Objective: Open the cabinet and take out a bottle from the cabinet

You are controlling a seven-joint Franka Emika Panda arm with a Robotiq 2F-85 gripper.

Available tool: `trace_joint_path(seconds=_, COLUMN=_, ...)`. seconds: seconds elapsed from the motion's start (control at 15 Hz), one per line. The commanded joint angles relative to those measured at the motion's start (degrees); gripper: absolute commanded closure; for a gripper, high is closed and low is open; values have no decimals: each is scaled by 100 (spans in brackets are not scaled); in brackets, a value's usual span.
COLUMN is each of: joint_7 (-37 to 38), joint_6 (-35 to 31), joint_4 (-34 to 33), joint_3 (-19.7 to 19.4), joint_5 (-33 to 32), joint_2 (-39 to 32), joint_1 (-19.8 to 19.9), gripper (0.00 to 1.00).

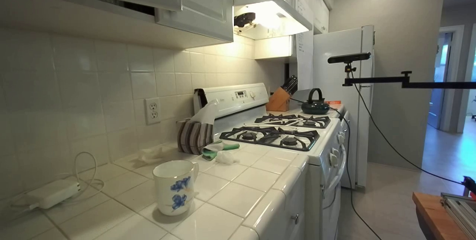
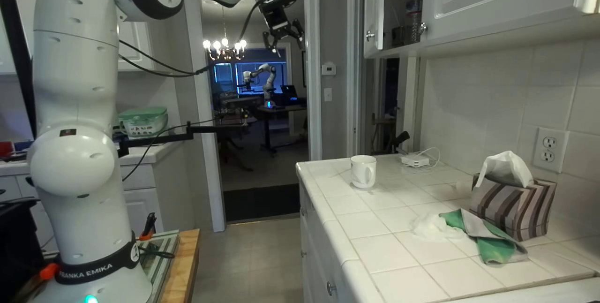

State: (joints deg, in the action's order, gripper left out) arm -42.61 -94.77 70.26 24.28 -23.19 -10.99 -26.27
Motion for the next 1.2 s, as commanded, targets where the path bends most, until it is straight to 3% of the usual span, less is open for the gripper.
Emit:
trace_joint_path(seconds=0.0, joint_7=-331, joint_6=-167, joint_4=96, joint_3=-72, joint_5=-115, joint_2=284, joint_1=125, gripper=0)
trace_joint_path(seconds=0.33, joint_7=489, joint_6=-667, joint_4=745, joint_3=-672, joint_5=119, joint_2=784, joint_1=814, gripper=0)
trace_joint_path(seconds=0.6, joint_7=1108, joint_6=-948, joint_4=896, joint_3=-1113, joint_5=-219, joint_2=760, joint_1=1241, gripper=0)
trace_joint_path(seconds=0.8, joint_7=1573, joint_6=-1166, joint_4=861, joint_3=-1337, joint_5=-464, joint_2=560, joint_1=1407, gripper=0)
trace_joint_path(seconds=1.13, joint_7=1490, joint_6=-1653, joint_4=552, joint_3=-1477, joint_5=-1167, joint_2=112, joint_1=1414, gripper=0)
